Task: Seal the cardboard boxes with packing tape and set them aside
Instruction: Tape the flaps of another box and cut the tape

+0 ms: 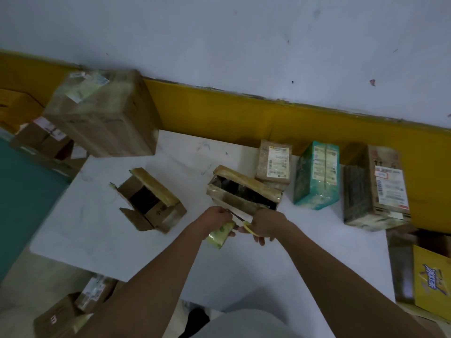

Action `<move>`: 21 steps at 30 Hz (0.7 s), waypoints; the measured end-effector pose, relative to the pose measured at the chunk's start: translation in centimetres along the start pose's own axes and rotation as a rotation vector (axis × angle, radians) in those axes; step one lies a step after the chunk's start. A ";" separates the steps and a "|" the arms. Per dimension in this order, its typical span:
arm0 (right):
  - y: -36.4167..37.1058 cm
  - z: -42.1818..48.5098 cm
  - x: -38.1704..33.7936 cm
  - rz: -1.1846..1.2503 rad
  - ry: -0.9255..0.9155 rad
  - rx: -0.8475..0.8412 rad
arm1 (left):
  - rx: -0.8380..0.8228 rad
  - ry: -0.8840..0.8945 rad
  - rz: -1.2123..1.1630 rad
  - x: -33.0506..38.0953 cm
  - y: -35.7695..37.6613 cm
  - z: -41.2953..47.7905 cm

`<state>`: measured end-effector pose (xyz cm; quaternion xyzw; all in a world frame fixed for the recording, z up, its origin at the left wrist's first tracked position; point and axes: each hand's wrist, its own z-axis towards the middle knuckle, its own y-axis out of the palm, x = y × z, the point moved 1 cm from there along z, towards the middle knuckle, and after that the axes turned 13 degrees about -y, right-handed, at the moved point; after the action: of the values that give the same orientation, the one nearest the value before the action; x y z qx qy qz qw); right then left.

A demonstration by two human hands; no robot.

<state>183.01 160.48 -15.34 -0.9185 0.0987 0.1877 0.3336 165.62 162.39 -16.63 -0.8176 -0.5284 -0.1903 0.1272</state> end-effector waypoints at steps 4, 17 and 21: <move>0.8 -0.5 -0.2 -0.153 -0.055 0.098 | 0.011 -0.032 0.021 0.1 -0.4 0.0; 8.8 -0.3 1.0 0.120 0.085 0.013 | 0.096 -0.035 -0.229 -5.4 -3.2 -1.6; 11.8 0.3 1.0 0.068 0.104 0.008 | 0.078 -0.045 -0.254 -7.5 -3.2 -2.0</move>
<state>180.19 151.69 -22.75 -0.9218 0.1480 0.1503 0.3252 159.62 156.76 -18.12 -0.7426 -0.6374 -0.1658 0.1216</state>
